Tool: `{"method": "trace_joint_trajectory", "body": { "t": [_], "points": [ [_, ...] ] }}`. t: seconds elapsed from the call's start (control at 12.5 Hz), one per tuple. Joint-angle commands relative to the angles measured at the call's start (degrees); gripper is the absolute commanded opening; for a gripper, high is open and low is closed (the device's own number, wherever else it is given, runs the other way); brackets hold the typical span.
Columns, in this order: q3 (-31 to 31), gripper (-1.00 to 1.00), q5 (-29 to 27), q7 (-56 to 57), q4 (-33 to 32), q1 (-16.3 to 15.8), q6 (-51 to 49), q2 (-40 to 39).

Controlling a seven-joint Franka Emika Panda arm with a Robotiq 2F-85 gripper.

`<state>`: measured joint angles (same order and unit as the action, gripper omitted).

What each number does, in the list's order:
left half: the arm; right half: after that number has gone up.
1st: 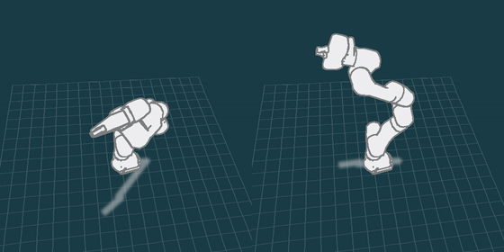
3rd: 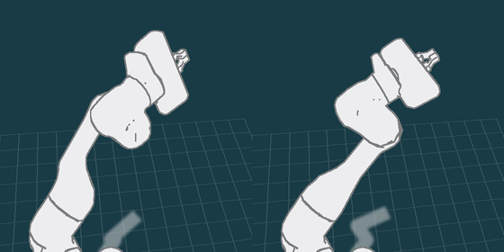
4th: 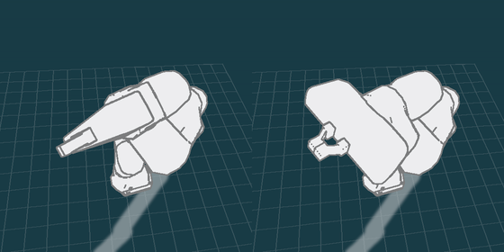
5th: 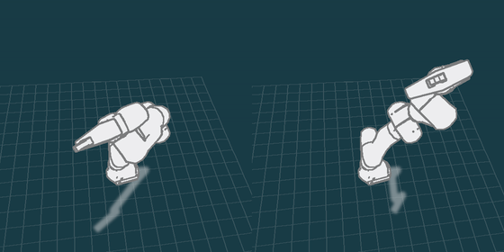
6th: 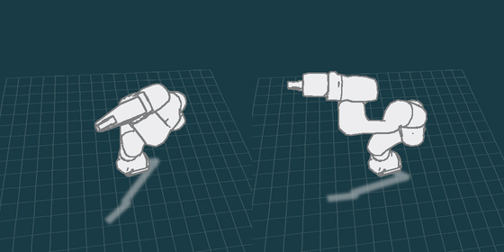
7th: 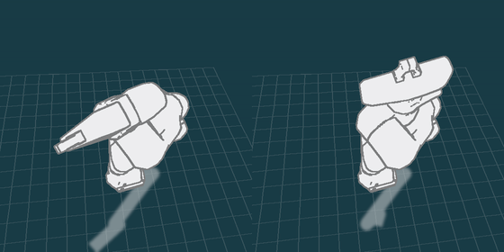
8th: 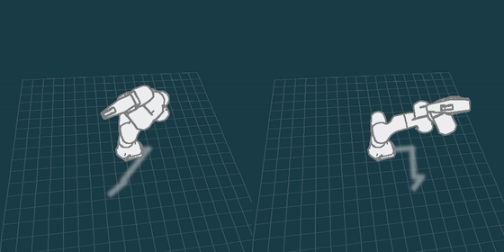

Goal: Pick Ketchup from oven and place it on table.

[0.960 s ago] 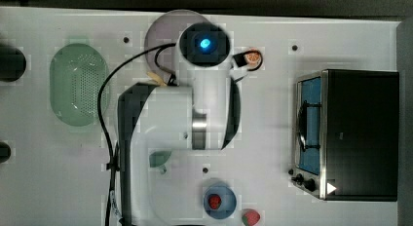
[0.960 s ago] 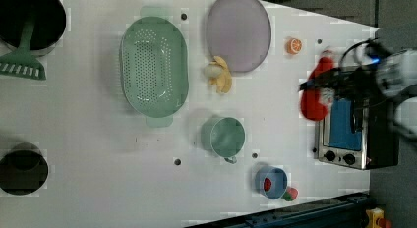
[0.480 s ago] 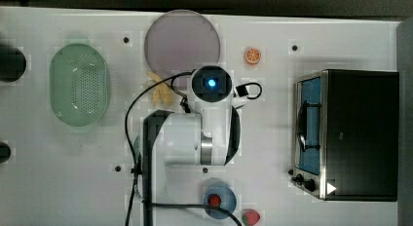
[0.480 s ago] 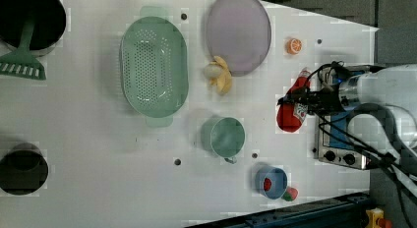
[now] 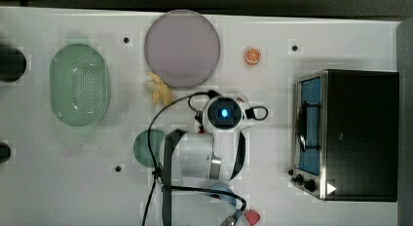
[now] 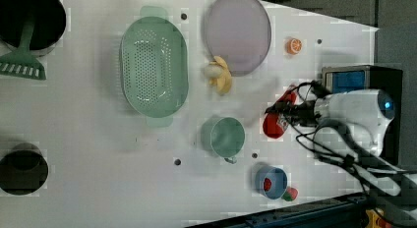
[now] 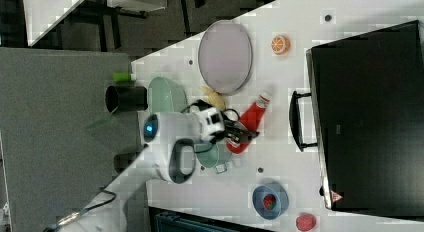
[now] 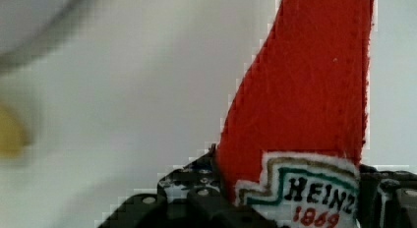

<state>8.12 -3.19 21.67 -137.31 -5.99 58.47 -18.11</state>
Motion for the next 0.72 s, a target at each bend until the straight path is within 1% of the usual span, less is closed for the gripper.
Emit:
{"method": "trace_joint_trajectory", "body": {
  "t": [0.08,0.16,0.32,0.4,0.56,0.72],
  "points": [
    [0.82,0.76,0.19,-1.83,0.81,-0.04,3.43,0.33],
    [0.88,1.0,0.15,-2.08,0.93,-0.02,3.44,0.5],
    [1.36,1.0,0.13,-4.4,2.17,-0.01,2.5,3.31],
    [1.83,1.0,0.13,-7.44,3.24,0.0,0.47,5.8],
    [2.21,1.0,0.14,-13.25,7.06,0.0,-7.17,11.58],
    [2.27,1.0,0.21,-15.61,13.21,0.01,-18.7,16.67]
  ]
}}
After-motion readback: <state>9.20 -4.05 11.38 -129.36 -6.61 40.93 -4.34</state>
